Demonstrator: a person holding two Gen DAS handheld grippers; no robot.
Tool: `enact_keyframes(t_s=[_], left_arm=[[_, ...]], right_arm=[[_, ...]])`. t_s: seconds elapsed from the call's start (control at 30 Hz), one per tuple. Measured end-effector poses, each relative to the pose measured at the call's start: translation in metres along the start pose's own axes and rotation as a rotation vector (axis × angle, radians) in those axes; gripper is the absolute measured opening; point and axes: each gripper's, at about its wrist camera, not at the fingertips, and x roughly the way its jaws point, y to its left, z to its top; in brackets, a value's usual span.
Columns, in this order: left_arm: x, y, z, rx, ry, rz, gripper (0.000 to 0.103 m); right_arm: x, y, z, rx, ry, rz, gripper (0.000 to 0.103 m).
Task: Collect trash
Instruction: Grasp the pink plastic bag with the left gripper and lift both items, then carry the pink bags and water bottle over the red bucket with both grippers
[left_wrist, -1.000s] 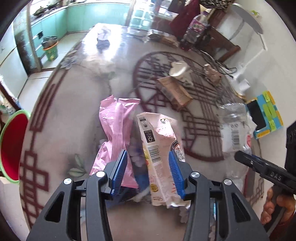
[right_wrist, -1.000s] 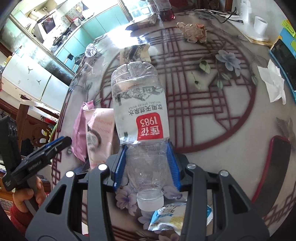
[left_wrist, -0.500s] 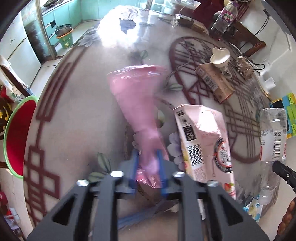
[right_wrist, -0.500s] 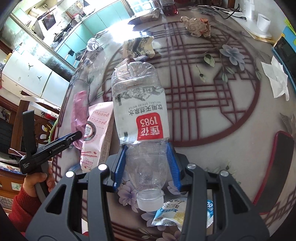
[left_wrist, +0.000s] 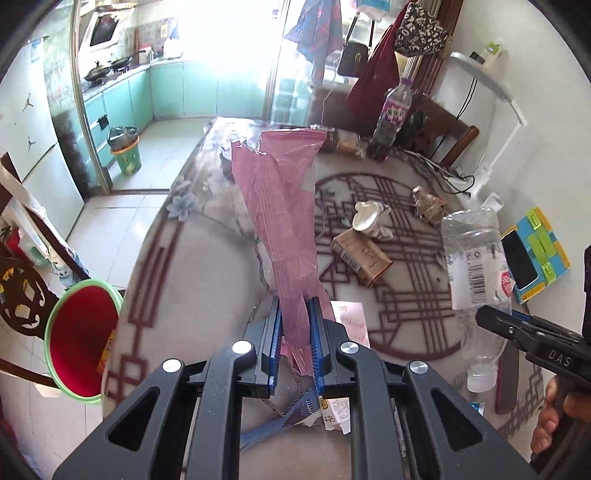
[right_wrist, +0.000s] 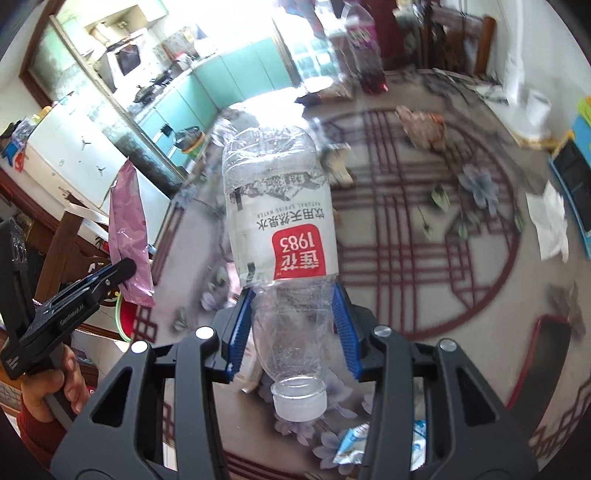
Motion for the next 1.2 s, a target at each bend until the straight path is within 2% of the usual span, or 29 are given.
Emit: enact_keyframes(t_s=[0.27,0.73,0.97,1.2], left_arm=[[-0.021,0.016,0.007,-0.008,-0.043,0.013,0.012],[-0.039,0.057,0.009,-0.032,-0.068,0.012,0.012],[-0.045,0.098,0.012,-0.061,-0.068,0.023,0.012],[-0.046,0.157,0.005,-0.118,-0.045,0.057,0.012]], right_arm=[[-0.006,0.038,0.015,-0.059,-0.052,0.048,0.042],[-0.001,0.099,0.020,-0.116,-0.067,0.076,0.042],[0.012,0.138,0.022,-0.144,-0.066,0.110,0.042],[0.049,0.186,0.022,-0.178,0.004,0.154,0.042]])
